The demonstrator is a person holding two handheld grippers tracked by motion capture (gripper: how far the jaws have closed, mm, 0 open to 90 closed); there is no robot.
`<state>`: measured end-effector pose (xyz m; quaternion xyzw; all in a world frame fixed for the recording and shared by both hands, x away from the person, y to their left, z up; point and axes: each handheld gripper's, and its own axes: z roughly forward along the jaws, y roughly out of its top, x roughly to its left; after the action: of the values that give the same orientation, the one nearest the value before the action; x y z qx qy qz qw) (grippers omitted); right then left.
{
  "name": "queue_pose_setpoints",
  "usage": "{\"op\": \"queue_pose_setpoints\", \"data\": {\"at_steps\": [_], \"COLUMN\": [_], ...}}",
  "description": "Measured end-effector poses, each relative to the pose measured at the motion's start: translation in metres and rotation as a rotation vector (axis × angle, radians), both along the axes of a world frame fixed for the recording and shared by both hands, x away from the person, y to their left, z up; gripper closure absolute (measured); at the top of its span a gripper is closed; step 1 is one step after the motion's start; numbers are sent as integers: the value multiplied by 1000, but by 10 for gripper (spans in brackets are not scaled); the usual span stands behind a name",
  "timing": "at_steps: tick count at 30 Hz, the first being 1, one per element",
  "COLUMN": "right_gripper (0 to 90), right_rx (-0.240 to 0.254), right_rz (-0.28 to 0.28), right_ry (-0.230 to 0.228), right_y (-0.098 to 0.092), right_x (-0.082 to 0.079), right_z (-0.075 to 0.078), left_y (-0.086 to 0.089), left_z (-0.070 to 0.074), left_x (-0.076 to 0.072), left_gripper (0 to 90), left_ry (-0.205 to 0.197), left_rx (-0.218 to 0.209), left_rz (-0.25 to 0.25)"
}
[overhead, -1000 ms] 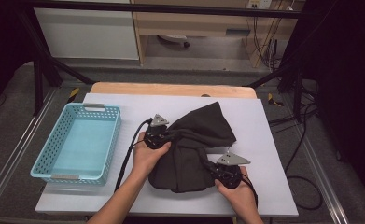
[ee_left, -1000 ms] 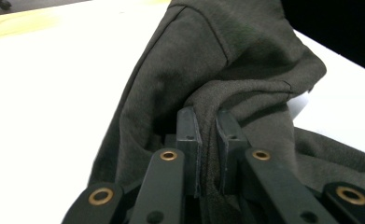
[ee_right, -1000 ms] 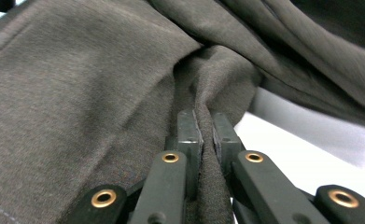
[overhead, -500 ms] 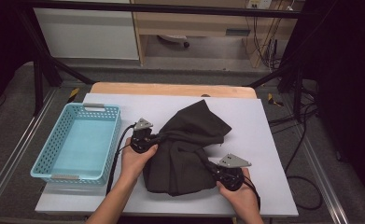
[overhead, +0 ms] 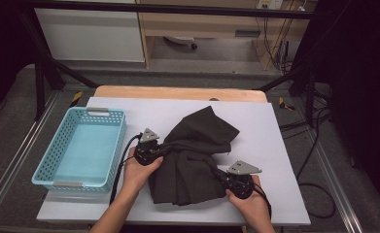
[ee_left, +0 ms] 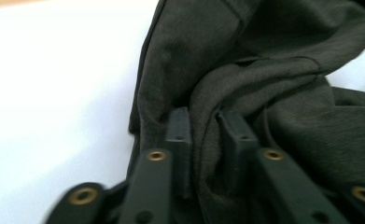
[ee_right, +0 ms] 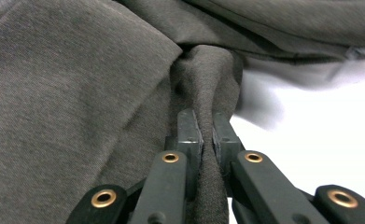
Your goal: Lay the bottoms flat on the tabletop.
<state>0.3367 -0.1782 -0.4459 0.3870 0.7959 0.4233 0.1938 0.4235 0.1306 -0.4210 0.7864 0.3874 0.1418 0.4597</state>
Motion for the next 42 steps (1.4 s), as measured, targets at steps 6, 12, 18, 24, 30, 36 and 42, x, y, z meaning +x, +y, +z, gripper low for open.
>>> {"op": "queue_pose_setpoints", "data": {"at_steps": [6, 12, 18, 24, 30, 36, 42], "right_gripper": [852, 852, 852, 850, 848, 847, 847], "right_rx": [9, 14, 16, 21, 24, 22, 23], "right_rz": [9, 13, 18, 22, 24, 23, 21], "right_ry": [-3, -4, -5, -2, 6, 7, 5], "right_y": [2, 5, 7, 7, 7, 7, 7], "right_x": [0, 0, -1, 0, 0, 0, -1], "right_z": [1, 2, 2, 2, 1, 1, 2], "left_y": [-15, -44, -73, -86, -87, -88, -89], "left_z": [24, 37, 28, 9, 0, -5, -7], "left_x": [-6, -7, 3, 13, 14, 12, 15], "left_gripper": [554, 524, 480, 421, 375, 372, 516], "left_ry": [-87, -129, -116, -45, -8, -16, 1], "left_rx": [6, 45, 91, 132, 146, 159, 146], "left_rz": [-27, -113, -175, -178, -196, -197, -177]}}
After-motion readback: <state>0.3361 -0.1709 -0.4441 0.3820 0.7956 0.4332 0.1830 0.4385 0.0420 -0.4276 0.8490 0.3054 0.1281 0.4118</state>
